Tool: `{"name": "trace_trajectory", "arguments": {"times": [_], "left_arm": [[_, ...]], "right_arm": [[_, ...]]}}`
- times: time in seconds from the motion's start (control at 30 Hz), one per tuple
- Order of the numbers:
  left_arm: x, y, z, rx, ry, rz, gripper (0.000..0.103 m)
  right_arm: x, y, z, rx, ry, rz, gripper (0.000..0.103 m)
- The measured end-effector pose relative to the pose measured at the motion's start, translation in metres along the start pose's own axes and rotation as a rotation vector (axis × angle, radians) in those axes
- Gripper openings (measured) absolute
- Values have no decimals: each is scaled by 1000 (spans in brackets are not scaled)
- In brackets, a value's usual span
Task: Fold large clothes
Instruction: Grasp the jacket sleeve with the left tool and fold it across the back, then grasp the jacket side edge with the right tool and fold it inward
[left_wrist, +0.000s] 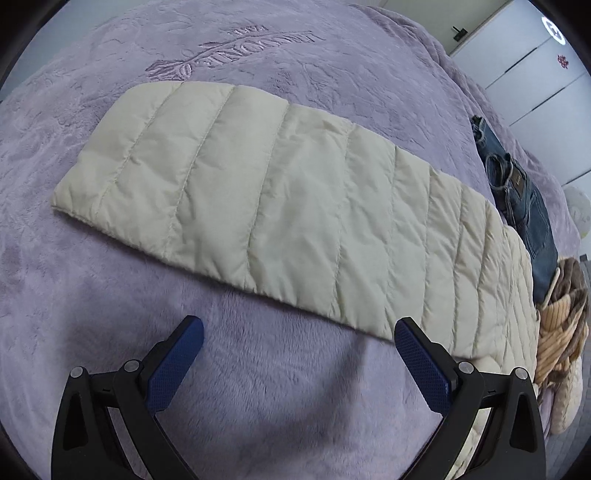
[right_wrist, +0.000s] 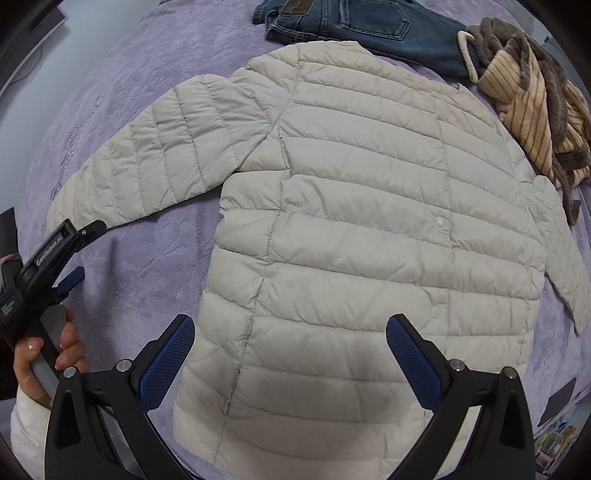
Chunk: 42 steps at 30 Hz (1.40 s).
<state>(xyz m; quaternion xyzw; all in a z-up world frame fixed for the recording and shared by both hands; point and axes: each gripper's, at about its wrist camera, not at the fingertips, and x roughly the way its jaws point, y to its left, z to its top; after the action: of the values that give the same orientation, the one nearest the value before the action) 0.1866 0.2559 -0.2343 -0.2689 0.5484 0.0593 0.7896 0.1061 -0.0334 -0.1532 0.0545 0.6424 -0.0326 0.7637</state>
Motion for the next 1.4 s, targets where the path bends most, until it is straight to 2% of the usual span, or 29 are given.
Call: {"name": "trace_trajectory", "arguments": {"times": [0.23,0.27,0.3,0.33,0.37,0.4,0.43,0.47,0.67,0.73,0.8,0.87,0.93,1.1,1.23,1.3,1.4], "left_arm": [[8,9,37,-89,-120,-10,103],[7,11,42,-102,-135,-7,99],[6,13,46,-112,-147,7,84],[6,15,49,-114,-153,23,75],[7,15,55,-113,-151,19,58],[8,17,58,-114,-148,1,37],[7,19,63,-116,-144,-34,28],[8,19,65,-111,-136,-78,15],[-17,12,77,-14,-160,-211,9],[-26,9,83,1,-170,-255,9],[-36,1,87,25,-184,-283,9],[-47,-7,89,60,-203,-310,9],[-60,-18,88,103,-220,-340,9],[-78,-57,88,204,-233,-416,9],[-90,-110,79,305,-252,-469,9],[-93,-143,69,365,-254,-484,9],[-88,-195,46,458,-231,-509,9]], "right_arm": [[20,10,19,-20,-14,4,103],[21,10,23,-22,-26,3,103],[22,10,27,-24,-41,0,103],[24,9,33,-26,-56,-5,103],[25,8,39,-26,-70,-10,103],[27,7,45,-24,-83,-12,103],[29,5,51,-22,-97,-14,103],[30,4,57,-21,-111,-14,103],[41,8,91,-42,-180,3,103],[45,13,100,-47,-198,28,99],[50,20,108,-56,-213,65,78],[61,25,117,-55,-186,121,36],[74,26,121,-23,-151,181,29],[105,32,125,23,-129,193,26],[120,41,126,7,-129,199,27],[119,37,127,8,-127,241,27],[108,8,125,64,-119,371,27]]}}
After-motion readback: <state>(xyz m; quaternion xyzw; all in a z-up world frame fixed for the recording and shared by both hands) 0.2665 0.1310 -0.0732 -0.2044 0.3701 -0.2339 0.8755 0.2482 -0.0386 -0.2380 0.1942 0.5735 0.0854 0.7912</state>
